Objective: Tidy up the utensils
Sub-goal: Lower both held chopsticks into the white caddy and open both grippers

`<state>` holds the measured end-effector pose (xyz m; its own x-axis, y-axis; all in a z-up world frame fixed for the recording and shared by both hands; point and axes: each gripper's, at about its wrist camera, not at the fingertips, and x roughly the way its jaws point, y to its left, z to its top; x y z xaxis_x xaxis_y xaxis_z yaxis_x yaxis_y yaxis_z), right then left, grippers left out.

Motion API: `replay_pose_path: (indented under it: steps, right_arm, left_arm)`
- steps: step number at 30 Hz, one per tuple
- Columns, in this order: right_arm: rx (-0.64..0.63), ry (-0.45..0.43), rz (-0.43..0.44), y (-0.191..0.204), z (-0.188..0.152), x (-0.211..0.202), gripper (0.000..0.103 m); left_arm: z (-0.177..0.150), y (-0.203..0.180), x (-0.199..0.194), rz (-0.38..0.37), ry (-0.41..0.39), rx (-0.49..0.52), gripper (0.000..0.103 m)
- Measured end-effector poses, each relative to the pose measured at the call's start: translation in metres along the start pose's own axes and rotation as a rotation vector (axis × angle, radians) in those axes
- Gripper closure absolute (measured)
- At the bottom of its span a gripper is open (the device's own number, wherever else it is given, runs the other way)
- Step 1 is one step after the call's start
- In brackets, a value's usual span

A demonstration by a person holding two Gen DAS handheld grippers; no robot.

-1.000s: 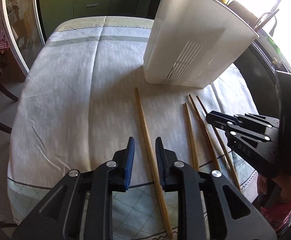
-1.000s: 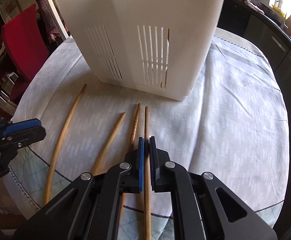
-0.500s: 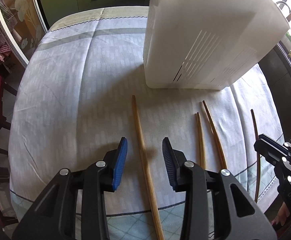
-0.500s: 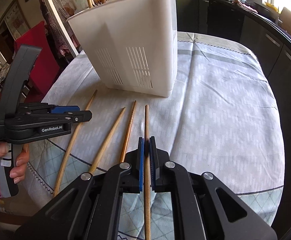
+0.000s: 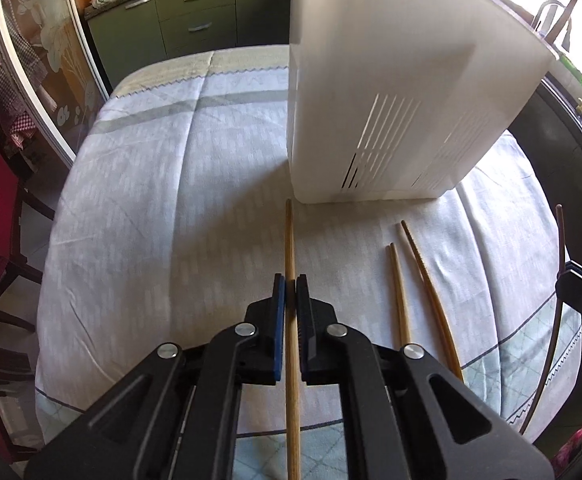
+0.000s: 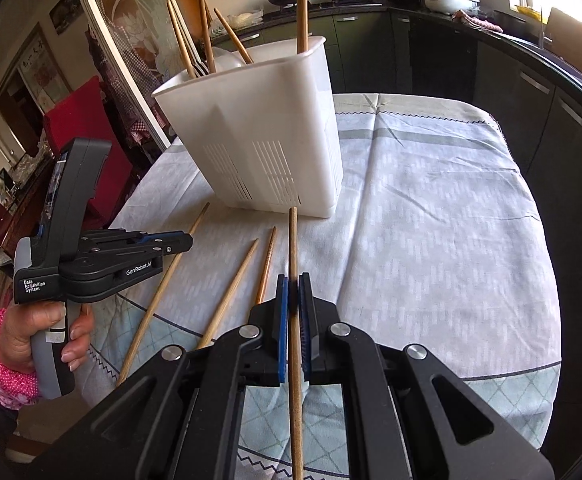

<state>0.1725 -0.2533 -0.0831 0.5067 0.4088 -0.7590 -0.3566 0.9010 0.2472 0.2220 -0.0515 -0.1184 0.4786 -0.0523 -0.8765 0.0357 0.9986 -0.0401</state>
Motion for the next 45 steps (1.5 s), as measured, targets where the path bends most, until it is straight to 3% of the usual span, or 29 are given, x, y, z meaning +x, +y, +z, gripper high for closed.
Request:
replay_pose_path:
  steps: [11,14,27,45]
  right_arm:
    - [-0.009,-0.176,0.02,0.013,-0.001,-0.071,0.097]
    - [0.001,-0.204,0.017,0.016,-0.006,-0.08,0.097]
    - [-0.021,-0.228,0.016,0.031,-0.008,-0.09,0.097]
    - [-0.117,-0.267,0.015,0.055,0.033,-0.101,0.097]
  left_arm:
    - [-0.038,0.003,-0.121,-0.019,-0.4,0.019,0.098]
    - [-0.048,0.004,-0.138,-0.015,-0.463,0.018,0.098]
    - [-0.063,0.01,-0.166,-0.042,-0.528,0.019,0.098]
    - [-0.027,0.001,-0.188,-0.096,-0.55,0.065,0.098]
